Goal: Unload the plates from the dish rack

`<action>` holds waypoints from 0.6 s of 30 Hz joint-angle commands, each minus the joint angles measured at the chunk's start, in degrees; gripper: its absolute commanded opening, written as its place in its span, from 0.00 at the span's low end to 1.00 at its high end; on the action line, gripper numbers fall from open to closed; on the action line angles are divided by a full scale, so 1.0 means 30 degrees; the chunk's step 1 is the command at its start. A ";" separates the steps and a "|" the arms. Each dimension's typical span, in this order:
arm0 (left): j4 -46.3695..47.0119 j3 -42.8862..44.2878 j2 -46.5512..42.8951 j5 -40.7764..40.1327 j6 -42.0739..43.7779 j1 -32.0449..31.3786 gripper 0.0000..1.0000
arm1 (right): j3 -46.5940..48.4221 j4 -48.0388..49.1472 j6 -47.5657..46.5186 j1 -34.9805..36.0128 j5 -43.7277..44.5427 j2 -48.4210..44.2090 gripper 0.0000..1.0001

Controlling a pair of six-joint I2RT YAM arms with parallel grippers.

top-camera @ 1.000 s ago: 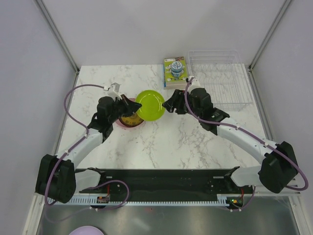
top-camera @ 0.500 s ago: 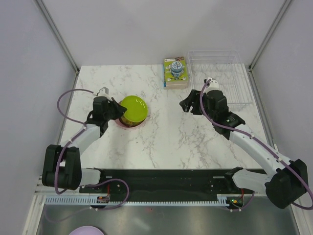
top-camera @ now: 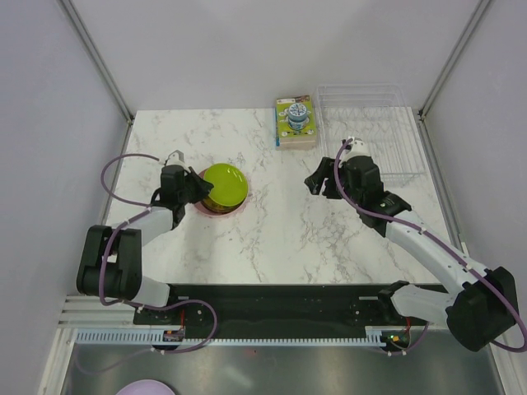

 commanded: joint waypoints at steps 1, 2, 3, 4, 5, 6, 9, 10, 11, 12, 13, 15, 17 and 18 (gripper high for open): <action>-0.0170 -0.0300 0.0114 -0.1206 0.0652 0.0006 0.08 | -0.0115 0.0135 -0.0271 -0.0057 0.0073 -0.0334 0.73; -0.0259 -0.0329 0.0084 -0.1526 0.0652 0.0006 0.10 | -0.0086 0.0193 -0.0242 -0.0057 0.0072 -0.0276 0.73; -0.0405 -0.0358 -0.0003 -0.1732 0.0652 0.0006 0.12 | -0.0085 0.0164 -0.0300 -0.0057 0.0101 -0.0275 0.73; -0.0493 -0.0387 -0.0033 -0.1851 0.0652 0.0006 0.16 | -0.0056 0.0135 -0.0300 -0.0086 0.0044 -0.0217 0.73; -0.0523 -0.0417 -0.0178 -0.2026 0.0710 0.0006 0.22 | -0.0056 0.0135 -0.0329 -0.0086 0.0014 -0.0188 0.73; -0.0640 -0.0446 -0.0267 -0.2085 0.0711 0.0006 0.28 | -0.0056 0.0164 -0.0329 -0.0086 0.0014 -0.0158 0.73; -0.0875 -0.0475 -0.0589 -0.2262 0.0711 0.0006 0.52 | -0.0056 0.0135 -0.0300 -0.0115 -0.0016 -0.0071 0.73; -0.0933 -0.0533 -0.0677 -0.2262 0.0740 0.0006 0.55 | -0.0056 0.0164 -0.0329 -0.0086 -0.0016 -0.0070 0.73; -0.0963 -0.0592 -0.0852 -0.2291 0.0740 0.0006 0.63 | -0.0056 0.0135 -0.0329 -0.0115 -0.0045 -0.0070 0.73; -0.1021 -0.0593 -0.0940 -0.2262 0.0740 0.0006 0.66 | -0.0085 0.0164 -0.0387 -0.0086 -0.0045 -0.0070 0.74; -0.1312 -0.0535 -0.1028 -0.2291 0.0798 0.0006 0.68 | -0.0085 0.0135 -0.0359 -0.0086 -0.0045 -0.0099 0.74; -0.1723 -0.0417 -0.1407 -0.2262 0.0857 0.0006 0.72 | -0.0027 -0.0068 -0.0591 -0.0115 0.0275 -0.0129 0.74; -0.2542 -0.0183 -0.1847 -0.2846 0.1033 0.0006 0.76 | 0.0061 -0.0303 -0.0855 -0.0174 0.0627 -0.0246 0.77; -0.2806 -0.0096 -0.2430 -0.2877 0.1149 0.0006 0.77 | 0.0119 -0.0653 -0.1176 -0.0174 0.0948 -0.0304 0.80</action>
